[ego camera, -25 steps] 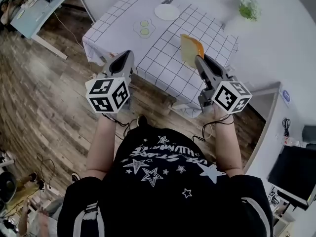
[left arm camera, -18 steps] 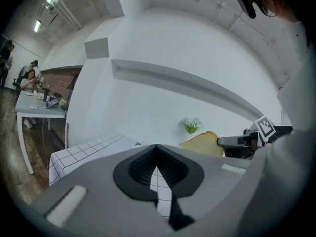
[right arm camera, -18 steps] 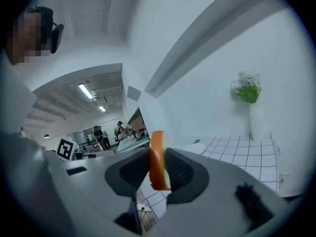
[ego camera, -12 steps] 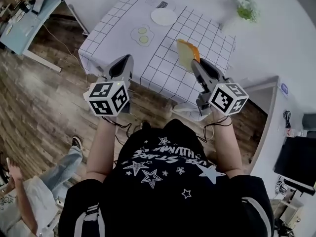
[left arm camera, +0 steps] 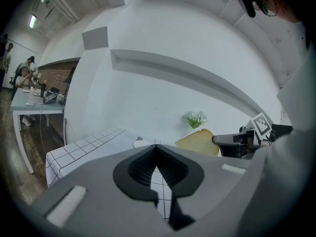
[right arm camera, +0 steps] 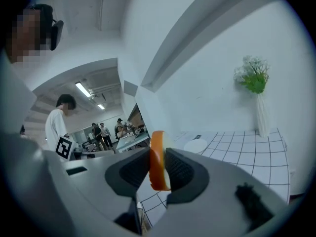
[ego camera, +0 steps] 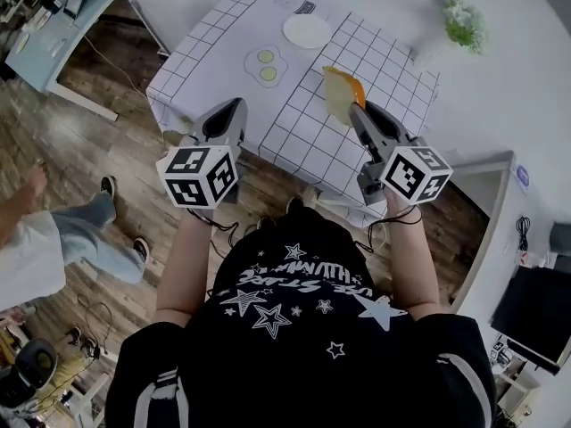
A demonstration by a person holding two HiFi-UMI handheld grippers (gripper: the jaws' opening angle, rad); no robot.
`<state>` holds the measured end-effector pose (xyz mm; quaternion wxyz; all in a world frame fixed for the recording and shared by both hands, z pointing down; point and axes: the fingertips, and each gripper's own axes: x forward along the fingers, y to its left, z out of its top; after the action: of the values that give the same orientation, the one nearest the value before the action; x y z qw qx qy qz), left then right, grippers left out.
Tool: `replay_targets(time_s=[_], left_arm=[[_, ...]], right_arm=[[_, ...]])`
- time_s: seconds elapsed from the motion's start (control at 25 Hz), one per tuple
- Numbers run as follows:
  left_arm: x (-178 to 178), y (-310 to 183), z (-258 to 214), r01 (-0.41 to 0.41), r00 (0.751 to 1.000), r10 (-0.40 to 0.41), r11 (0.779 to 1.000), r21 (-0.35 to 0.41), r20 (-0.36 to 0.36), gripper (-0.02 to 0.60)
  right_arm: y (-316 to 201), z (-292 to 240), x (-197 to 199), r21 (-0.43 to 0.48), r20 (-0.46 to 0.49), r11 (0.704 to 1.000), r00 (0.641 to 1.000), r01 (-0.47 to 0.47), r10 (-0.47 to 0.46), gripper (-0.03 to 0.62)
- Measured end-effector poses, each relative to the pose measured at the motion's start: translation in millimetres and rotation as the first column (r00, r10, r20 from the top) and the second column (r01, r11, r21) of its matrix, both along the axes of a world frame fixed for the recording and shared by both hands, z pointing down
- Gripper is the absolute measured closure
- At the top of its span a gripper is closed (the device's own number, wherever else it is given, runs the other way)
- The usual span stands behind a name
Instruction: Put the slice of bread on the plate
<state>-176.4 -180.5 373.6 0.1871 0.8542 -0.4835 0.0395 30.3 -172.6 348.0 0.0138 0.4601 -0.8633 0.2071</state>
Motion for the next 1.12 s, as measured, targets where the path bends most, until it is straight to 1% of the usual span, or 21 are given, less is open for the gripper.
replay_targets(time_s=[0.2, 0.32, 0.48, 0.64, 0.84, 1.0, 1.12], left_arm=[[8.9, -16.9, -4.9, 0.018, 0.999, -0.018, 1.000, -0.005, 0.036, 0.572], [18.1, -26.2, -8.0, 0.033, 0.998, -0.032, 0.999, -0.020, 0.045, 0.572], [32.7, -35.0, -6.5, 0.049, 0.998, -0.048, 0.998, -0.037, 0.039, 0.572], [39.0, -40.3, 1.7, 0.071, 0.995, -0.068, 0.996, -0.053, 0.069, 0.572], [51.2, -50.3, 7.4, 0.059, 0.995, -0.053, 0.996, -0.063, 0.087, 0.572], [64.3, -66.2, 11.4, 0.014, 0.996, -0.008, 0.998, -0.069, 0.091, 0.572], [68.3, -80.5, 15.1, -0.012, 0.996, 0.018, 0.997, -0.070, 0.086, 0.572]], right_arm=[[-26.2, 2.0, 6.5, -0.005, 0.035, 1.000, 0.999, 0.028, -0.028, 0.493], [-37.7, 5.7, 13.9, -0.021, 0.055, 0.999, 0.997, 0.049, -0.048, 0.493], [-54.8, 11.8, 33.3, -0.023, 0.087, 0.999, 0.995, 0.049, -0.047, 0.493], [-64.5, 27.3, 44.4, -0.045, 0.126, 0.998, 0.991, 0.047, -0.041, 0.493], [-69.3, 42.8, 56.2, -0.075, 0.134, 0.996, 0.991, 0.040, -0.029, 0.493], [-77.9, 47.1, 68.2, -0.086, 0.129, 0.996, 0.991, -0.005, 0.016, 0.493], [-86.7, 48.5, 69.7, -0.084, 0.118, 0.996, 0.992, -0.024, 0.034, 0.493]])
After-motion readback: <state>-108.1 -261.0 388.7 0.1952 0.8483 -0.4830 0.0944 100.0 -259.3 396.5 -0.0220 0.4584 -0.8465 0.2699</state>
